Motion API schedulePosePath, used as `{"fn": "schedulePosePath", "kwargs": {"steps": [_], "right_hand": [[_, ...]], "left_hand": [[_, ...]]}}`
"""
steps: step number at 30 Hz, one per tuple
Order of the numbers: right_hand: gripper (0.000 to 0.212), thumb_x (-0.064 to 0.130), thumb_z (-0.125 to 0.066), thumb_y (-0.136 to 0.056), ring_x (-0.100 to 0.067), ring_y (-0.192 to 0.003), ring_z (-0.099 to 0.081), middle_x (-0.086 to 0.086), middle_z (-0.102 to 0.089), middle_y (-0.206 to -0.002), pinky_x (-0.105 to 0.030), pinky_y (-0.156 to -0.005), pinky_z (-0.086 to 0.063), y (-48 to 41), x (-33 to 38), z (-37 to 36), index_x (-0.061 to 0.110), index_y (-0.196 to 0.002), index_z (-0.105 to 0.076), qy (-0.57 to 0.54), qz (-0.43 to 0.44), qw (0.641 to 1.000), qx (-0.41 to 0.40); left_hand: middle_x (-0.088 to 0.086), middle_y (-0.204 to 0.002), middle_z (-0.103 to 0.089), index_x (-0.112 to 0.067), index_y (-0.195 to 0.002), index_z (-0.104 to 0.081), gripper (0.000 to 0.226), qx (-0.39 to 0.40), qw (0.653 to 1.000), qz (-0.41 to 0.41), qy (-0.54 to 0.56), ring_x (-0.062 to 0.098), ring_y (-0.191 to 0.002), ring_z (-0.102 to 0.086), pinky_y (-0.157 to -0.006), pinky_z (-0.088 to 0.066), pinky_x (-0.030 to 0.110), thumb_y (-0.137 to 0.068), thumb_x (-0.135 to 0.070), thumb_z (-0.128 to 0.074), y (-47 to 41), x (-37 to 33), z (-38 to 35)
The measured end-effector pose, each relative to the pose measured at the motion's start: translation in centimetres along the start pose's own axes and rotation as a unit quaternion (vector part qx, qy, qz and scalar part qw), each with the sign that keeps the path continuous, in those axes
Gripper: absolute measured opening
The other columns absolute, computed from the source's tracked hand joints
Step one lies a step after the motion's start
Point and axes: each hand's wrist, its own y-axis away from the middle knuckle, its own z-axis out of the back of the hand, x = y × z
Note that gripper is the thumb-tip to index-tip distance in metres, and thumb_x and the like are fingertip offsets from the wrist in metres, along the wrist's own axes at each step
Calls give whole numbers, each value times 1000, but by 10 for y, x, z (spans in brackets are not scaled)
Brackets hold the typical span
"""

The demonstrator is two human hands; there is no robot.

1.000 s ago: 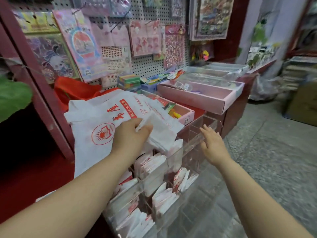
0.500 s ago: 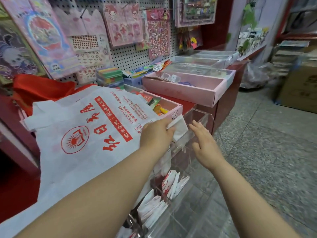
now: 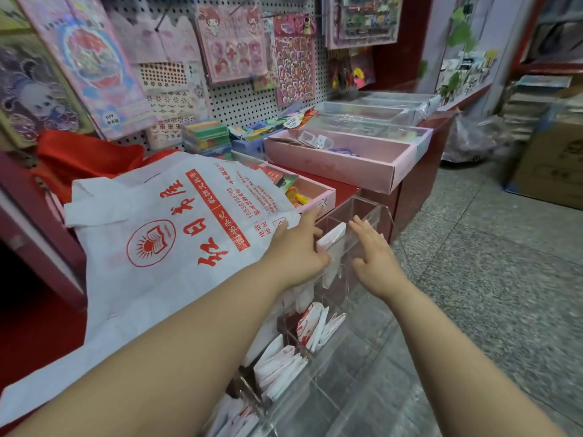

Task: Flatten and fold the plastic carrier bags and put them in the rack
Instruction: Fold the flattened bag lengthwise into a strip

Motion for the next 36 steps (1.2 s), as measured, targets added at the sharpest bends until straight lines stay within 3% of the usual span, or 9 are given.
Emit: {"fn": "schedulePosePath", "kwargs": {"steps": [3,8,12,17,19,21,31,34,36], "right_hand": [[73,-12,-42,-79,-15,-142,-13,-2,-15,-154,-30,-115,-1,0,6,9,13,-144,-22,-34,-28,998,37],[72,-11,-45,-79,-22,-140,-21,-5,-15,-154,-39,-110,-28,15,27,23,12,-144,-24,-45,-60,997,35],[61,2,-54,-84,-22,-137,-26,-8,-29,-149,-32,-110,-21,37,54,20,9,-141,-32,18,-27,999,-10],[53,16,-60,-86,-27,-124,-42,-11,-46,-136,-35,-99,-33,40,105,6,6,-134,-41,27,-5,999,-26],[55,23,-61,-87,-30,-123,-43,-13,-47,-135,-37,-97,-35,32,120,3,6,-134,-40,16,-62,998,-25],[57,33,-58,-88,-33,-123,-43,-14,-47,-135,-40,-97,-36,19,126,-3,6,-134,-38,34,-101,994,-12],[53,32,-57,-86,-33,-126,-36,-16,-50,-129,-42,-108,-22,-33,129,-15,10,-131,-40,46,-249,967,2],[34,18,-59,-63,-35,-101,-57,-17,-64,-100,-46,-95,-41,-38,129,-14,14,-97,-62,-59,-226,972,-33],[10,8,-55,-71,-29,-72,-59,-16,-62,-81,-34,-70,-50,-27,140,-9,11,-79,-60,-150,-193,968,-47]], "left_hand": [[-1,-130,-51,-25,-140,-31,59,-42,999,-19,22,18,-124,-43,-104,-34,31,-87,-16,-57,29,0,17],[-10,-130,-51,-25,-123,-56,31,-105,990,-46,-82,10,-123,-40,-106,-28,28,-93,-20,-48,102,22,46],[3,-98,-70,-16,-91,-71,35,-168,951,-104,-237,12,-98,-48,-88,-49,39,-75,-32,-44,171,70,66],[5,-120,-62,-15,-111,-65,71,-85,950,83,-290,20,-109,-60,-96,-23,28,-82,-63,-21,245,111,91],[-3,-149,-29,-23,-140,-37,123,-54,944,149,-290,12,-136,-31,-109,-6,25,-53,-84,26,256,118,93],[-11,-155,0,-33,-146,-7,142,-32,942,194,-273,1,-140,4,-112,7,24,-22,-77,45,260,122,92],[-15,-154,7,-38,-145,-3,137,-55,949,172,-259,-10,-121,19,-107,13,21,-22,-75,46,260,131,91],[-15,-154,2,-38,-144,-8,139,-81,950,176,-246,-6,-135,13,-109,11,22,-21,-76,45,259,134,92],[-14,-154,-5,-36,-144,-16,133,-101,946,190,-241,0,-140,2,-112,7,25,-29,-82,34,259,135,90]]}}
